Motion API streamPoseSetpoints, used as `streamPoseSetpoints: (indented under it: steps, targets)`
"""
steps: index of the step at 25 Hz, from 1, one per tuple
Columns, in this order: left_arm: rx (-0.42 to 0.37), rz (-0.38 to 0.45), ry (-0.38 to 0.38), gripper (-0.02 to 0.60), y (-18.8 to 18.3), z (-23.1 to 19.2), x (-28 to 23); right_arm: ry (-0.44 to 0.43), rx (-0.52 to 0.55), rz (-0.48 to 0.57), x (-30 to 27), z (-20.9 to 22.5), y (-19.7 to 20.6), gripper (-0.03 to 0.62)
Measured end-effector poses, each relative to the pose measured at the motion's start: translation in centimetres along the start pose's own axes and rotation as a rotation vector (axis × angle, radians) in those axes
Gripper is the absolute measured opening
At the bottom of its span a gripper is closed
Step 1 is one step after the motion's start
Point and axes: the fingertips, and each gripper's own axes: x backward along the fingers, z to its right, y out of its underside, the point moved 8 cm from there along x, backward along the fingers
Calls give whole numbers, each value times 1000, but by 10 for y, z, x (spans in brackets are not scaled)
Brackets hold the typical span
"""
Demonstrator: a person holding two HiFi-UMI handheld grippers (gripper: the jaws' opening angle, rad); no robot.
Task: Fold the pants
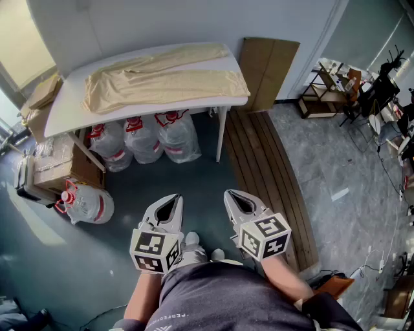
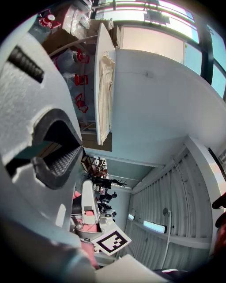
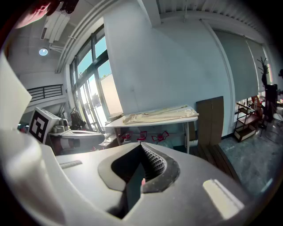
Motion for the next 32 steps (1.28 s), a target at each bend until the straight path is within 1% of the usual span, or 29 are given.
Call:
streamPoseSetpoints:
  steps: [6, 11, 14, 16, 18, 24, 28, 32]
  targets:
    - [1, -5, 7, 0, 0, -8, -4, 0, -1, -2, -10, 0, -4, -3]
    - [5, -10, 10, 0, -1, -25, -7, 6, 0, -9, -25, -4, -8, -3]
    - [19, -7, 12, 0, 0, -37, -8, 8, -28, 1, -33, -5, -8, -2]
    - [39, -2, 27, 0, 2, -46, -8, 2, -57, 10, -40, -6, -8, -2]
    - [51, -3, 43, 0, 2, -58, -9, -4, -62, 14, -49, -10, -11, -2]
    - [-3, -49, 66, 0, 4, -81, -16, -20, -49, -3, -75, -22, -14, -2]
    - [-4, -42, 85, 0, 5, -100, -25, -29, -53, -3, -93, -21, -14, -2]
    - [-4, -58, 81, 0, 5, -112, -33, -30, -62, -19, -107, -13, -21, -2]
